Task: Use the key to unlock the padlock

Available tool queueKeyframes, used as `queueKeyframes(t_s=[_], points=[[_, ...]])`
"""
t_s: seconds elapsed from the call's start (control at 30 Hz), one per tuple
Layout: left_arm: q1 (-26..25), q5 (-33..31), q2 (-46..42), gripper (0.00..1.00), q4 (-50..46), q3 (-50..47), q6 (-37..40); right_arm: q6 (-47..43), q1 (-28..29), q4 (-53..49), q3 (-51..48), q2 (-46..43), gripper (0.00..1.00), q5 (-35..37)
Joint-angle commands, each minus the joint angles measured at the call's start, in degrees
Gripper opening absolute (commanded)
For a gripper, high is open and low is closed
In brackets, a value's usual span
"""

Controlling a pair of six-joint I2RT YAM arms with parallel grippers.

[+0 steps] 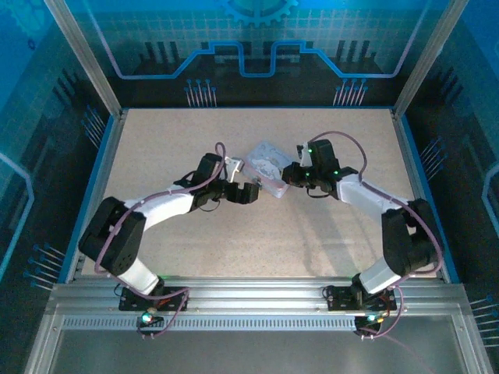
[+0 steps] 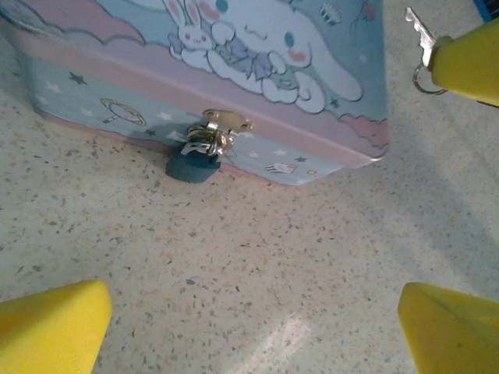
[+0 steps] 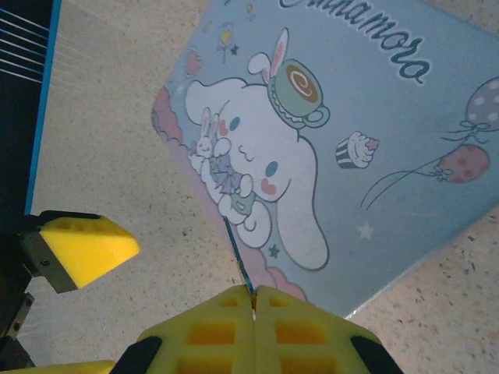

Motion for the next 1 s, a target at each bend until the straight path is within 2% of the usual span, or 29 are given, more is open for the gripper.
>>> queueKeyframes(t_s=[0.0, 0.4, 0.97], points=[[0.3, 2.6, 3.1, 0.94, 3.7, 1.6, 1.6, 0.1, 0.4, 1.9, 1.7, 2.9, 0.00, -1.7], [0.3, 4.1, 12.0, 0.82, 7.6, 6.2, 4.0, -0.6, 0.4, -1.1, 1.6, 7.4, 0.00, 1.1], [0.3, 4.3, 19.3, 0.67, 10.4, 10.9, 5.8, -2.0, 0.6, -4.4, 1.0, 6.9, 0.00, 4.0]])
